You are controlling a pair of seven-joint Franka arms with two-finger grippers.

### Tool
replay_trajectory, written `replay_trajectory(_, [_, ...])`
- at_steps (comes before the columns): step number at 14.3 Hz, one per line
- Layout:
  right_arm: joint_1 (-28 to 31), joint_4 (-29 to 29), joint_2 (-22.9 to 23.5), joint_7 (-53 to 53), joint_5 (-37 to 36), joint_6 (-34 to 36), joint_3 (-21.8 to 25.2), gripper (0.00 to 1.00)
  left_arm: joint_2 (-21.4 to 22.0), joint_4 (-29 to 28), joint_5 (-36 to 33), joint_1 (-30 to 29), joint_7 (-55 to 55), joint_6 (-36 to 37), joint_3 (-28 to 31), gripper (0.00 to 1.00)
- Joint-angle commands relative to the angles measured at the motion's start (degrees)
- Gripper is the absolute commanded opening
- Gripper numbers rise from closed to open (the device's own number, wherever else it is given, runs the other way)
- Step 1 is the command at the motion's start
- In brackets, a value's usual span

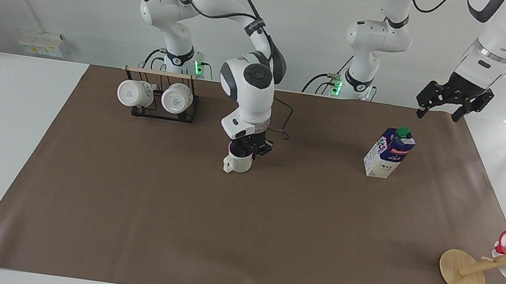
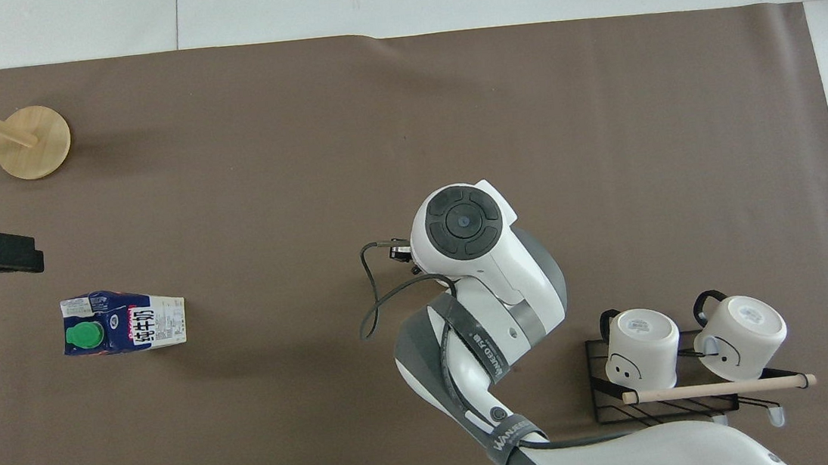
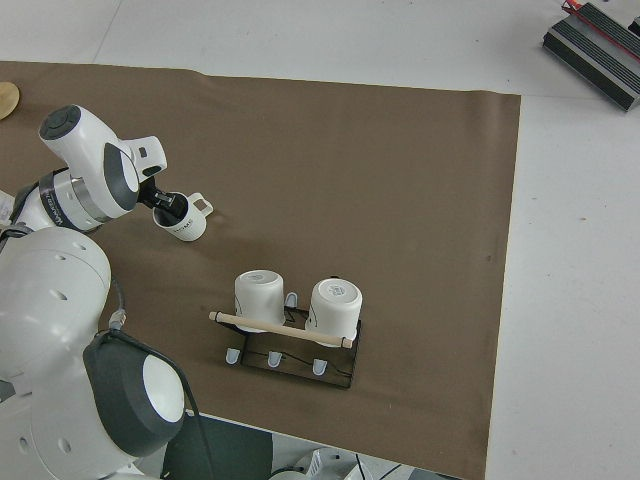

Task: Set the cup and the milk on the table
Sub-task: 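Set the mug down and withdraw the right gripper while the left gripper grasps the carton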

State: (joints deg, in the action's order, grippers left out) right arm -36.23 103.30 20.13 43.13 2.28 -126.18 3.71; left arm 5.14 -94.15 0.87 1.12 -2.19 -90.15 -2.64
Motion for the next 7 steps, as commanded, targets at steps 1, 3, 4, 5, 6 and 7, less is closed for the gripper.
replay_trajectory(1, [1.6, 0.5, -4.8, -0.9, -0.3, 1.3, 0.0, 1.0, 2.3, -3.2, 0.3, 0.6, 0.3, 0.1, 0.1, 1.0])
replay_trajectory(3, [2.7, 0.3, -8.0, -1.4, -0.3, 4.4, 0.1, 1.0, 4.7, -8.0, 0.3, 0.6, 0.4, -1.9, 0.1, 1.0])
replay_trajectory(4, [3.3, 0.3, -9.4, -1.5, -0.3, 5.6, 0.1, 1.0, 6.2, -11.0, 0.3, 0.6, 0.5, -4.0, 0.1, 1.0])
replay_trajectory(5, [3.6, 0.3, -10.5, -1.7, -0.3, 6.6, 0.2, 1.0, 7.4, -13.5, 0.3, 0.6, 1.6, -6.2, 0.1, 1.0])
replay_trajectory(6, [4.4, 0.3, -11.4, -2.7, -0.3, 7.5, 0.2, 1.0, 8.0, -15.7, 0.3, 0.6, 3.6, -7.9, 0.1, 1.0])
replay_trajectory(7, [5.2, 0.3, -12.2, -3.8, -0.3, 8.3, 0.2, 1.0, 8.5, -16.9, 0.3, 0.4, 4.5, -9.3, 0.2, 1.0])
